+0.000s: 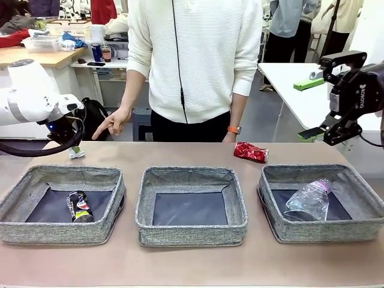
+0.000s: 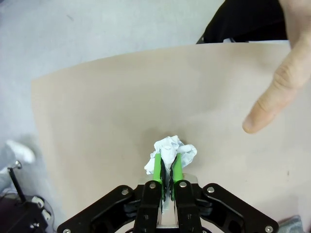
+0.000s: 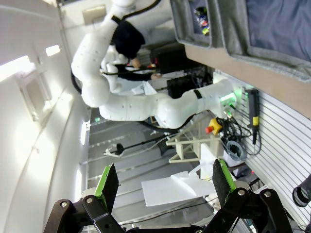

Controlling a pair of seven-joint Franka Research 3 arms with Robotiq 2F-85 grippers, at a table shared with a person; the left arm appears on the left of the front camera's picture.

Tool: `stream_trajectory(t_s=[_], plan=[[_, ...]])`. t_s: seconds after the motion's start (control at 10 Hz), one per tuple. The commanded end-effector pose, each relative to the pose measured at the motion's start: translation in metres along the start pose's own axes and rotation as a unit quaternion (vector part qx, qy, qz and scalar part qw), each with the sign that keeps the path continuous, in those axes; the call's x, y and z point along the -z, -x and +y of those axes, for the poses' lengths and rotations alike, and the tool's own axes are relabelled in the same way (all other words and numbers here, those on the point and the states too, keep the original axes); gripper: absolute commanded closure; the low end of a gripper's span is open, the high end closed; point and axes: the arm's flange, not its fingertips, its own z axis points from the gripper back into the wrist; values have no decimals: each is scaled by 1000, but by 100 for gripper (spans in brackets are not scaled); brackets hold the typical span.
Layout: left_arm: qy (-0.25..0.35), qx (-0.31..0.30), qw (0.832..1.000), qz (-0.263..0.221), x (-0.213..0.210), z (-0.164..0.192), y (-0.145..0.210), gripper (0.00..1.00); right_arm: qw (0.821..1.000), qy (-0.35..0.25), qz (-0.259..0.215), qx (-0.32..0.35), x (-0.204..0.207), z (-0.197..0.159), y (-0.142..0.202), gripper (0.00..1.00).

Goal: Sort the waste into the appropriate baskets.
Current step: Pick up the waste item pointed out by the person.

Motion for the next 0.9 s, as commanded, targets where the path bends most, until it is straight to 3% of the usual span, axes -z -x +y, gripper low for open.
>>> stream_trajectory(t_s=[0.0,0.2,0.3,0.4,0.5,0.6,0.7,0.8], plan=[[-9,-50,999,2,-64,-8,17,100,1000,-9,1,6,0,5,2,0],[18,-139,989,49,-176,-24,51,100,1000,-9,1,6,0,5,2,0],[37,-120,990,69,-215,-33,75,100,1000,-9,1,6,0,5,2,0],[67,-96,991,59,-254,-51,107,100,1000,-9,1,6,0,5,2,0],[72,-99,991,54,-274,-63,129,100,1000,-9,1,6,0,5,2,0],[84,-119,986,79,-296,-81,159,100,1000,-9,1,6,0,5,2,0],[94,-72,990,74,-309,-89,181,100,1000,-9,1,6,0,5,2,0],[79,-83,993,35,-314,-92,190,100,1000,-9,1,6,0,5,2,0]])
